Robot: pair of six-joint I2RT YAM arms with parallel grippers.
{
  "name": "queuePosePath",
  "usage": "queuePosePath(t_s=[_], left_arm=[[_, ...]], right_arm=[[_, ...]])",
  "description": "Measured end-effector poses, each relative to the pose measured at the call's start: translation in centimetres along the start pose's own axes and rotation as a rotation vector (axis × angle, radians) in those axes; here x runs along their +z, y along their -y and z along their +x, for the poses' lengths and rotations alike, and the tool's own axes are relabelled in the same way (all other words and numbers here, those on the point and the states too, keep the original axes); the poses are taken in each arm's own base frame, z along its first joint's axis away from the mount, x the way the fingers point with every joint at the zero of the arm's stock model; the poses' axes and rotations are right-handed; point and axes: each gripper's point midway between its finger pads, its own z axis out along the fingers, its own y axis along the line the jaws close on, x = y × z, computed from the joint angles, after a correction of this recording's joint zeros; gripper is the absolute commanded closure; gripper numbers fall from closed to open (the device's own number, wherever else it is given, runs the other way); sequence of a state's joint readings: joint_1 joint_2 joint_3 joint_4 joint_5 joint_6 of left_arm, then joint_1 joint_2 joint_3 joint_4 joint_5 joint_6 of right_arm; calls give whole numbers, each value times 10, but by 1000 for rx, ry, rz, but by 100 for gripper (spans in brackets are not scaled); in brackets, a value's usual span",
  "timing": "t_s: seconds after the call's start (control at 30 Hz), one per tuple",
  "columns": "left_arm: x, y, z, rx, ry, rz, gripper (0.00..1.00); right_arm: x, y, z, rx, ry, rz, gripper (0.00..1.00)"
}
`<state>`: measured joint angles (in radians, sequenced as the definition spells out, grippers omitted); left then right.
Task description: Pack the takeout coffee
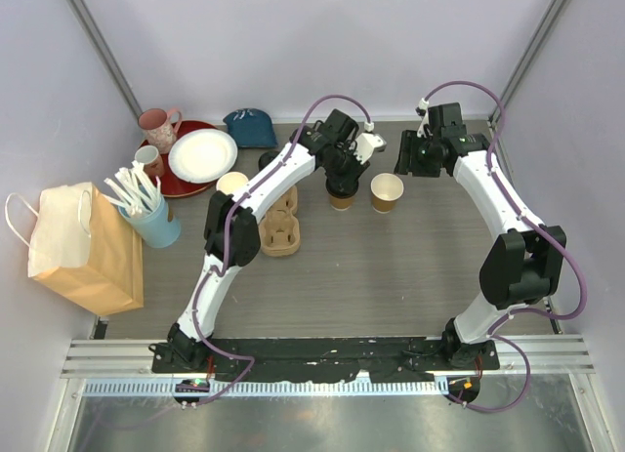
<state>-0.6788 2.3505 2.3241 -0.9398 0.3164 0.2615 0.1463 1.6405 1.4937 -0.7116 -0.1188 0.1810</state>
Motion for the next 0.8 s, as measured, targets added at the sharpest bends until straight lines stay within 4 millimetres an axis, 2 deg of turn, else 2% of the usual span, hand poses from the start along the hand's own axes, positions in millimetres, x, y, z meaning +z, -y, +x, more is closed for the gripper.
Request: queuePosePath(t_s=[0.4, 0.5, 0.6, 0.67, 0.8], left_arm=[[-4, -1, -2, 5, -1, -11, 46], [-14, -1, -10, 10, 22, -22, 42], [-35, 1, -24, 6, 65, -35, 39], [-51, 4, -34, 7, 100, -39, 41], [-79, 5, -49, -42, 165, -39, 59]], right_arm=[[0, -5, 0, 2, -4, -27, 44], [-2, -9, -3, 10, 6, -42, 44], [-2, -18, -12, 14, 32, -70, 44], [-2, -26, -19, 10, 53, -86, 44], [8, -52, -32, -6, 83, -132, 45]])
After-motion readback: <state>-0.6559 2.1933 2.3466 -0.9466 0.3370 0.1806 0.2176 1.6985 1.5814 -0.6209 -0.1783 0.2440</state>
